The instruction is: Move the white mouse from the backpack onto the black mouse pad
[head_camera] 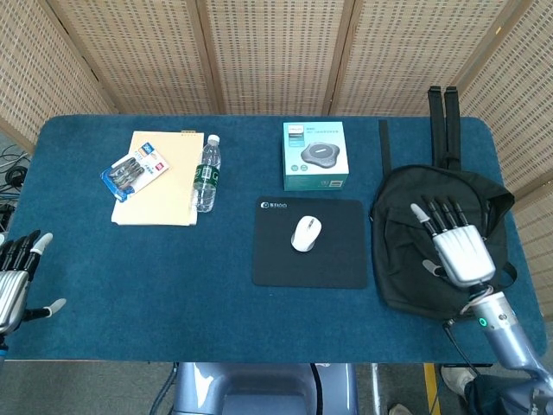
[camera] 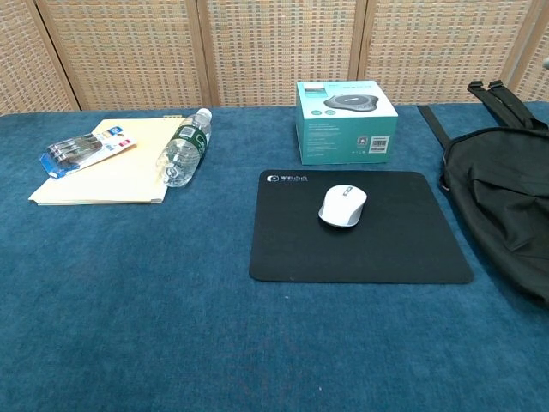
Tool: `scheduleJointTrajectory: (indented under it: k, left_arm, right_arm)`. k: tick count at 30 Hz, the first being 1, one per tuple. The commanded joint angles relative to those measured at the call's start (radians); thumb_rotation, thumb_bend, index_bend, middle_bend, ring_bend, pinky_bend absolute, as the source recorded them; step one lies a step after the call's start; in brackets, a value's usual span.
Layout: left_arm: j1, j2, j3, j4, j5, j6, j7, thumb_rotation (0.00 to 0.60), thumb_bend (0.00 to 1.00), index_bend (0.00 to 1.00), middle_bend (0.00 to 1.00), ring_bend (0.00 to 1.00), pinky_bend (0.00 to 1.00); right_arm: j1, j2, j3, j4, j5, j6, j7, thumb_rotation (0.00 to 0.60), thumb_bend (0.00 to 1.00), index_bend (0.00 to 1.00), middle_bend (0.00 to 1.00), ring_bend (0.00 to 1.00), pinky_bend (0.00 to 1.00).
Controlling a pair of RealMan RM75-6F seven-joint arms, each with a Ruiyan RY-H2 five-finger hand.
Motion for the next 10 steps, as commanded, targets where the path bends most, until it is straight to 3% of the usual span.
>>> scheduleJointTrajectory:
  k: [1,10]
  left_arm:
    - [0.020,-0.031,0.020,0.037,0.078,0.055,-0.021,0.600,0.00,0.00,0.00,0.00,0.00]
    - [0.044,-0.034,0.041,0.054,0.139,0.100,-0.054,0.600,0.00,0.00,0.00,0.00,0.00]
  right_arm:
    - [-0.139,0.037,-0.013,-0.145,0.036,0.116,0.014,0.600,0.00,0.00,0.00,0.00,0.00]
    - [-0.231,0.020,-0.010,-0.176,-0.028,0.183,0.025,0.600,0.00,0.00,0.00,0.00,0.00]
